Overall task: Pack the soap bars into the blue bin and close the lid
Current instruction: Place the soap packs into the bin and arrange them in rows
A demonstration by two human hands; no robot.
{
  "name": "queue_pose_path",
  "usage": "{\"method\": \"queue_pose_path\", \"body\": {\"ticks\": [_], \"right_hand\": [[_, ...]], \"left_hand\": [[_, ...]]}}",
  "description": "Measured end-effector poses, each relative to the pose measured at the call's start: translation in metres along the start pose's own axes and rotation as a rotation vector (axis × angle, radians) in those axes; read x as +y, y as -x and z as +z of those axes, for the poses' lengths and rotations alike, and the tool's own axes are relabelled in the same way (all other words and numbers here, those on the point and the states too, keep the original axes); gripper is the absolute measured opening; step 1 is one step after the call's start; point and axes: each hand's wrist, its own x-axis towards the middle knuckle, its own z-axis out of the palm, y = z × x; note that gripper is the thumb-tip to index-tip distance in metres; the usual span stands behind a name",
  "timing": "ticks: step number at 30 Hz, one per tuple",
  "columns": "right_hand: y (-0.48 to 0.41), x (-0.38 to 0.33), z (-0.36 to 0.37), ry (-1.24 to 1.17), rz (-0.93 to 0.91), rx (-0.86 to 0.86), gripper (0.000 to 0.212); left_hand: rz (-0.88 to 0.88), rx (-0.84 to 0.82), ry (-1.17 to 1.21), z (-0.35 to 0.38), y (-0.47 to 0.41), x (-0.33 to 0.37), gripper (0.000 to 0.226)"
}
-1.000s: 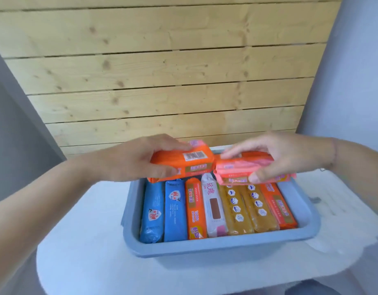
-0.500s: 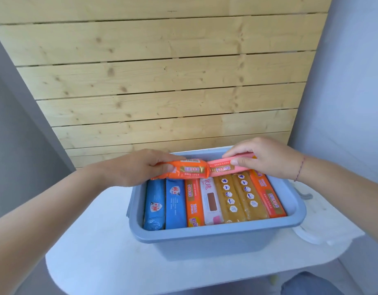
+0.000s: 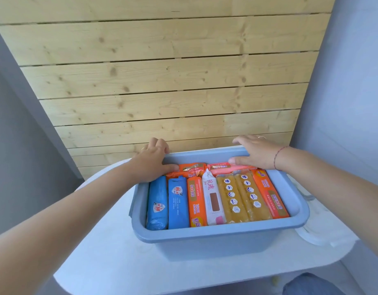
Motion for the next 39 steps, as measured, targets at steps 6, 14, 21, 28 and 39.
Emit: {"method": "queue_pose_path", "body": {"ticks": [6, 14, 21, 28, 39], "right_hand": [[0.021, -0.017, -0.007, 0.104, -0.129, 0.331, 0.054], [0.064, -0.031, 0.007, 0.021, -0.302, 0.055, 0.039], [0.06, -0.03, 0.003, -0.017, -0.274, -0.088, 0.043], [0.028, -0.043, -0.041, -0.221, -0.32, -0.029, 0.029], [-0.106, -0.028, -0.015, -0.021, -0.133, -0.44, 0.071]], "left_hand": [[0.08, 0.045, -0.146, -0.012, 0.006, 0.015, 0.073], [0.196, -0.31, -0.199, 0.002, 0.068, 0.042, 0.09], [0.142, -0.458, -0.03, -0.018, 0.055, 0.053, 0.091], [0.166, -0.307, 0.057, -0.054, 0.034, 0.05, 0.071], [0.05, -0.63, 0.129, -0.002, -0.109, -0.007, 0.057]]}}
